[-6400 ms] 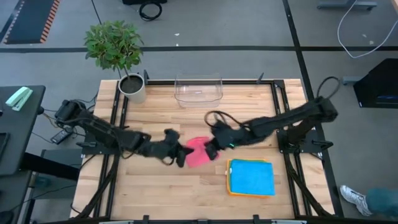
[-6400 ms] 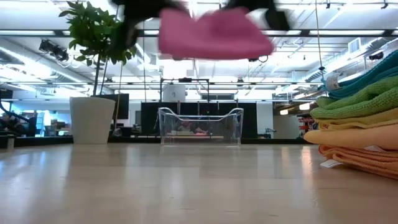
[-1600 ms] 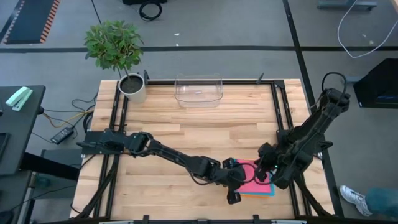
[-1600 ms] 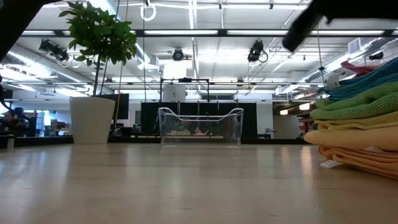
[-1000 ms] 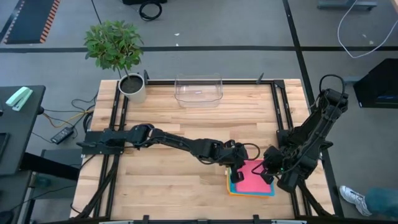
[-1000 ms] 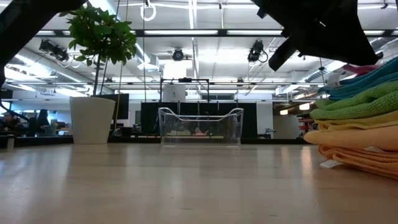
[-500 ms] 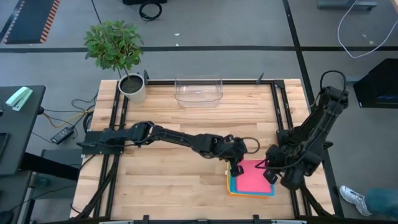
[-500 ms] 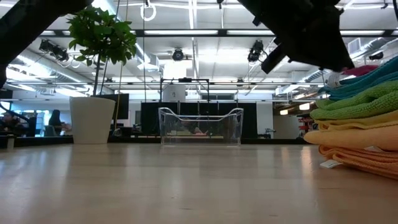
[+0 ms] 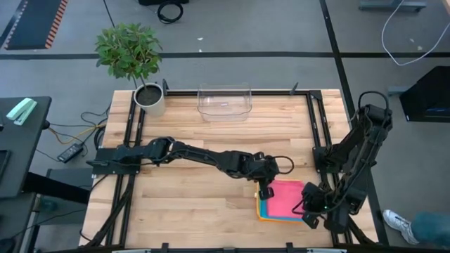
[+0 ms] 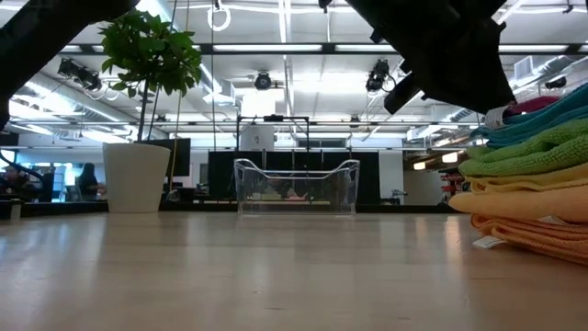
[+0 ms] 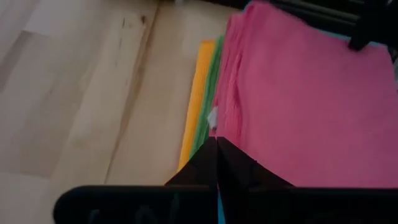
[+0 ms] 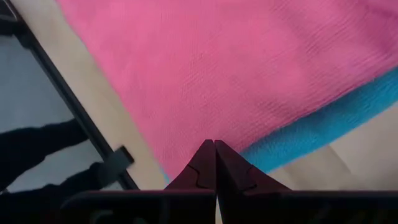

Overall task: Fold microfiber towels
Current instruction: Put the folded towels into the transparent bin

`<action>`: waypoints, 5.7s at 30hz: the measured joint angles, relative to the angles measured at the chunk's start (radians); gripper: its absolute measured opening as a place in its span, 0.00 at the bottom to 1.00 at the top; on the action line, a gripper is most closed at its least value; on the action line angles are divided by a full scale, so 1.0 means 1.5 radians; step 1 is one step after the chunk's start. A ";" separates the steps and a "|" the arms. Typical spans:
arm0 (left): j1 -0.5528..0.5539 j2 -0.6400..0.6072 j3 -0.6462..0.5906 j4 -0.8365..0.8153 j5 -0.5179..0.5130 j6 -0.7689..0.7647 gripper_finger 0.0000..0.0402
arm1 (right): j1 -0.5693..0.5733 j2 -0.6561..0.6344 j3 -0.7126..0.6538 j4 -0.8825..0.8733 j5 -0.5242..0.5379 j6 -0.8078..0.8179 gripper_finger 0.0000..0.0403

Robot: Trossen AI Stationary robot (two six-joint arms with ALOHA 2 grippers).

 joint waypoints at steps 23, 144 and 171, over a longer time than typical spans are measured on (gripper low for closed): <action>-0.046 -0.172 0.001 -0.418 -0.126 -0.149 0.26 | 0.116 -0.067 0.001 -0.049 0.000 0.217 0.10; -0.118 -0.107 -0.401 0.433 -0.128 -0.739 0.89 | -0.062 -0.028 -0.188 0.132 0.013 0.247 0.77; -0.113 -0.051 -0.400 0.440 -0.116 -0.776 0.89 | -0.109 0.018 -0.162 0.128 -0.078 0.213 0.77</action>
